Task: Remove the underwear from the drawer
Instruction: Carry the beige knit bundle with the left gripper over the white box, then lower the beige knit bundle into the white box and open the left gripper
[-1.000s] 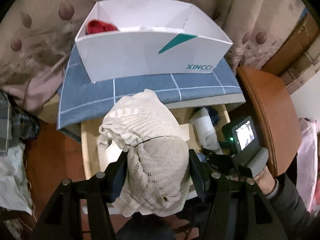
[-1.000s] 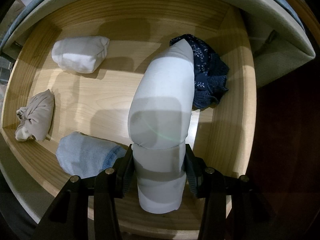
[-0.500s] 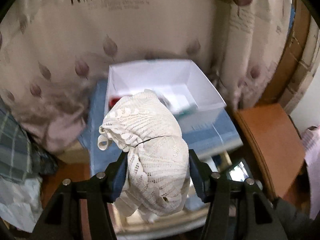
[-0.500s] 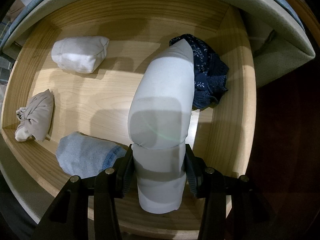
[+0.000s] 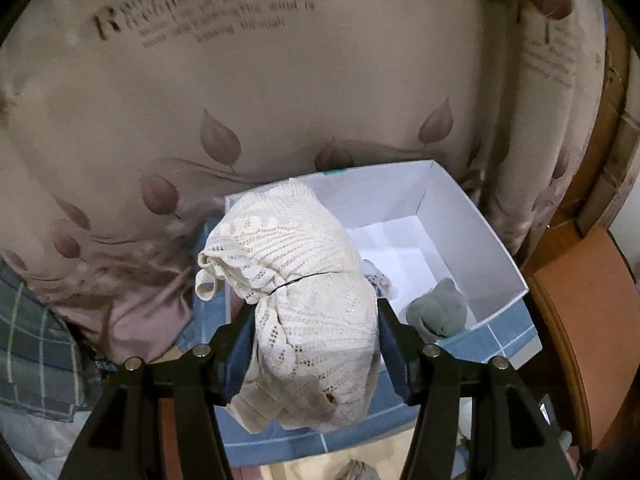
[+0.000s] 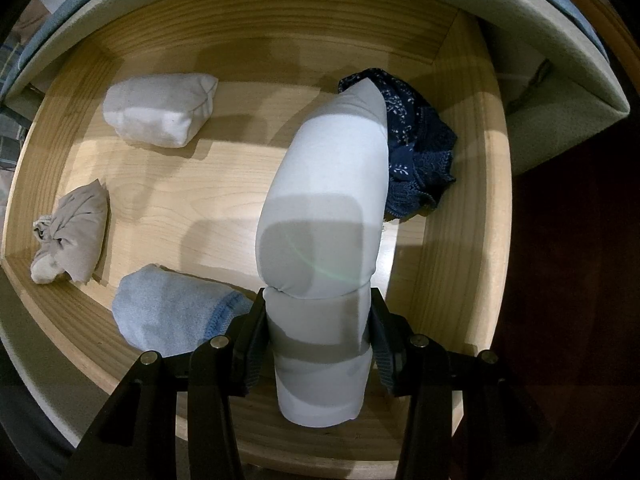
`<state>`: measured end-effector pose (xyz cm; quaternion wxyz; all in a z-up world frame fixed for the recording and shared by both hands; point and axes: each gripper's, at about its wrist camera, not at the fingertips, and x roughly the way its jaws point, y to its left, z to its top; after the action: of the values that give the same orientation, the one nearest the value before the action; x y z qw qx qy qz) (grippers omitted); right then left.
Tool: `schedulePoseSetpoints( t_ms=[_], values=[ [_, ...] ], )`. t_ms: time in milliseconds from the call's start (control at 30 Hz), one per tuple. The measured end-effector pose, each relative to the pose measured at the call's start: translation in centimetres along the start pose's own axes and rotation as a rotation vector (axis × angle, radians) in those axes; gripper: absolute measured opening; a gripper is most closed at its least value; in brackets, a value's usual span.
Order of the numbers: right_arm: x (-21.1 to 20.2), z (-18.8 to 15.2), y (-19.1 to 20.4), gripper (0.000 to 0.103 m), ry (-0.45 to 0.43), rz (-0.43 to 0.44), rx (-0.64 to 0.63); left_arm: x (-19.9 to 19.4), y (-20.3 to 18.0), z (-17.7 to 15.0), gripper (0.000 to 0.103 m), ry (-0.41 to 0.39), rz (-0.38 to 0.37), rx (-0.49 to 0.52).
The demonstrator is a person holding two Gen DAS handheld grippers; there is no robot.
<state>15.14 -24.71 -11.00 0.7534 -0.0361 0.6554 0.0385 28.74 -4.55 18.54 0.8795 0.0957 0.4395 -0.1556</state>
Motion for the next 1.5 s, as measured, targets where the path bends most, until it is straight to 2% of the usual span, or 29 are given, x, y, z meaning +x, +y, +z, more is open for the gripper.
schedulePoseSetpoints(
  t_ms=[167,400,667,733,867,1033,1300,1500],
  values=[
    [-0.2,-0.1,-0.5,0.043,-0.005,0.004,0.004,4.1,-0.5,0.3,0.058,0.060,0.036,0.013],
    [-0.1,0.0,-0.6,0.043,-0.004,0.003,0.005,6.5,-0.7,0.4,0.061,0.110,0.045,-0.004],
    [-0.1,0.2,-0.5,0.043,0.001,-0.001,0.003,6.0,-0.2,0.3,0.064,0.145,0.030,-0.043],
    [0.0,0.3,-0.3,0.043,0.002,-0.003,0.003,5.4,0.0,0.2,0.064,0.143,0.013,-0.056],
    [0.1,0.4,-0.2,0.043,0.004,-0.004,0.001,4.0,0.3,0.2,0.064,0.126,-0.068,-0.092],
    [0.2,0.4,0.2,0.043,0.010,-0.013,0.005,2.4,0.3,-0.3,0.064,0.121,-0.065,-0.103],
    [0.2,0.5,0.1,0.043,0.018,-0.024,0.016,-0.3,2.2,-4.8,0.064,0.134,-0.069,-0.160],
    [0.4,0.7,0.5,0.044,0.049,-0.047,-0.005,-2.2,3.0,-10.5,0.064,0.132,-0.008,-0.210]
  ],
)
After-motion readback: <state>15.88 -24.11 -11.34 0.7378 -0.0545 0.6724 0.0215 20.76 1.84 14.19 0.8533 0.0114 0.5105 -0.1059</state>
